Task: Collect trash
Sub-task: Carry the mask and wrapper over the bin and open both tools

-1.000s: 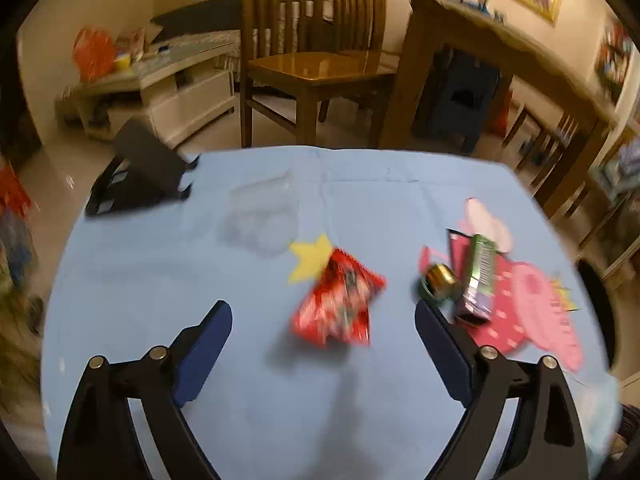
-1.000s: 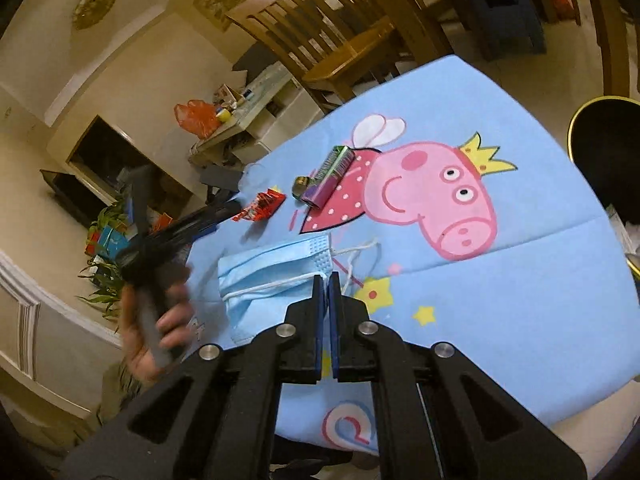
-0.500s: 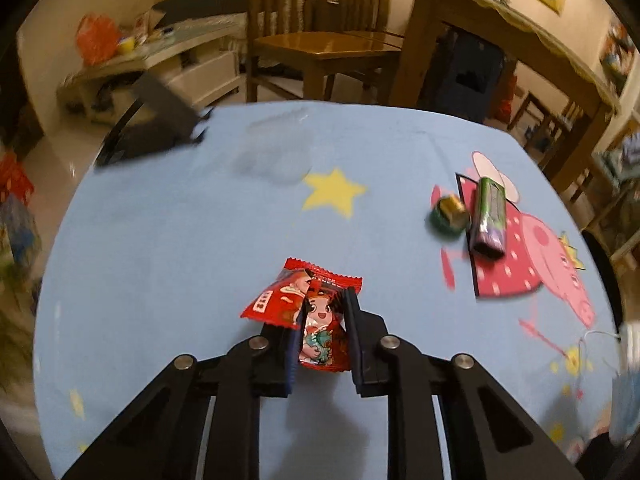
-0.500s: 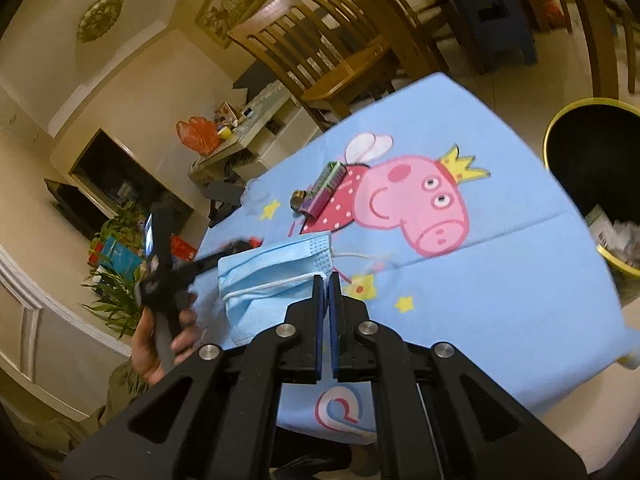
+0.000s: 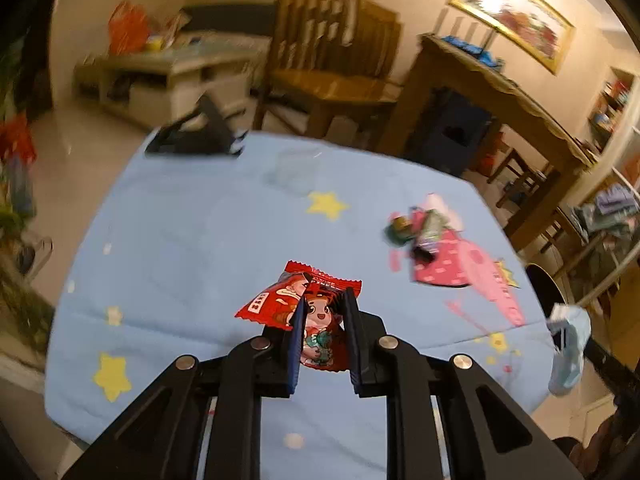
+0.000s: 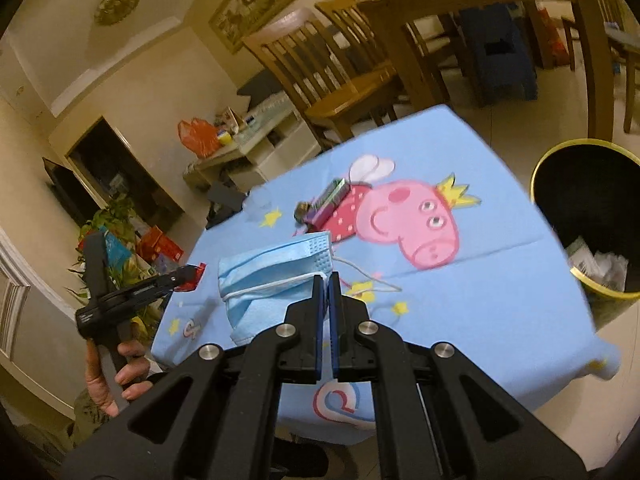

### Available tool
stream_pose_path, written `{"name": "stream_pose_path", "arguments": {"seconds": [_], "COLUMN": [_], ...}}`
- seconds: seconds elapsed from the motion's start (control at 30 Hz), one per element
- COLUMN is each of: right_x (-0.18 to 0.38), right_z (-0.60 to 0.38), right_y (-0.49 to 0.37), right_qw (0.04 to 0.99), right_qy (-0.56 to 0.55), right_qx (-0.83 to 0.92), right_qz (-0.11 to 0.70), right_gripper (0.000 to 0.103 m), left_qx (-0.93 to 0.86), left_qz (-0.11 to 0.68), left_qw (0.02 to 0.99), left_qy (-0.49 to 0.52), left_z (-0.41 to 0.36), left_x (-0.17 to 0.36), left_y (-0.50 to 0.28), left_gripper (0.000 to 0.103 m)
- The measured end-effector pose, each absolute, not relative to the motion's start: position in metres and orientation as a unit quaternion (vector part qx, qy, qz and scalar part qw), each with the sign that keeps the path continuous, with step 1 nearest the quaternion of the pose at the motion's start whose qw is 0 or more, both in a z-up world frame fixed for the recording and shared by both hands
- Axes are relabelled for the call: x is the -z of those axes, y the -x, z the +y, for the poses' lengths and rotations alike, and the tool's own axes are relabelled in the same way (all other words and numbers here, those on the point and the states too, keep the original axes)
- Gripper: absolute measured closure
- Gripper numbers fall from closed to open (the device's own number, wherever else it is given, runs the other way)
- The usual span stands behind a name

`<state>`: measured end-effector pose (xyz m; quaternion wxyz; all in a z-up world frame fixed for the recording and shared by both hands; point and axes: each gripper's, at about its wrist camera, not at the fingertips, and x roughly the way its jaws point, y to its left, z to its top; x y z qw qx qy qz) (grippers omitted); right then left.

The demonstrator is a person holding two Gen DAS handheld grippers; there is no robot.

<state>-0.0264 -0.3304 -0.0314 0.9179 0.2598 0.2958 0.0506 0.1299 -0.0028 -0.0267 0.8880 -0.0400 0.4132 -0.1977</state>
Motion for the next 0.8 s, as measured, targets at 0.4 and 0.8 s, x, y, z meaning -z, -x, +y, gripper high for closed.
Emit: {"name": "stream_pose_path", "arguments": {"seconds": [0.4,0.8], "right_x": [0.050,0.085], "right_z": [-0.392,-0.529], "right_y": [0.054,0.042], "right_qw": [0.912,0.886], "right_qy": [-0.296,-0.244], "right_qx": [-0.002,0.246], "right_qz": [0.285,0.307], "right_gripper": [0.100,0.087], "left_qx": [0.263,0.318], "left_qz": [0.362,0.303], "left_qw": [0.892,0.884], "left_qy": [-0.060,-0.162], "left_z": [-0.105,-0.219], "left_x": [-0.006,-0.023], "left_y": [-0.075,-0.025], "left_gripper": [0.086,0.085]}}
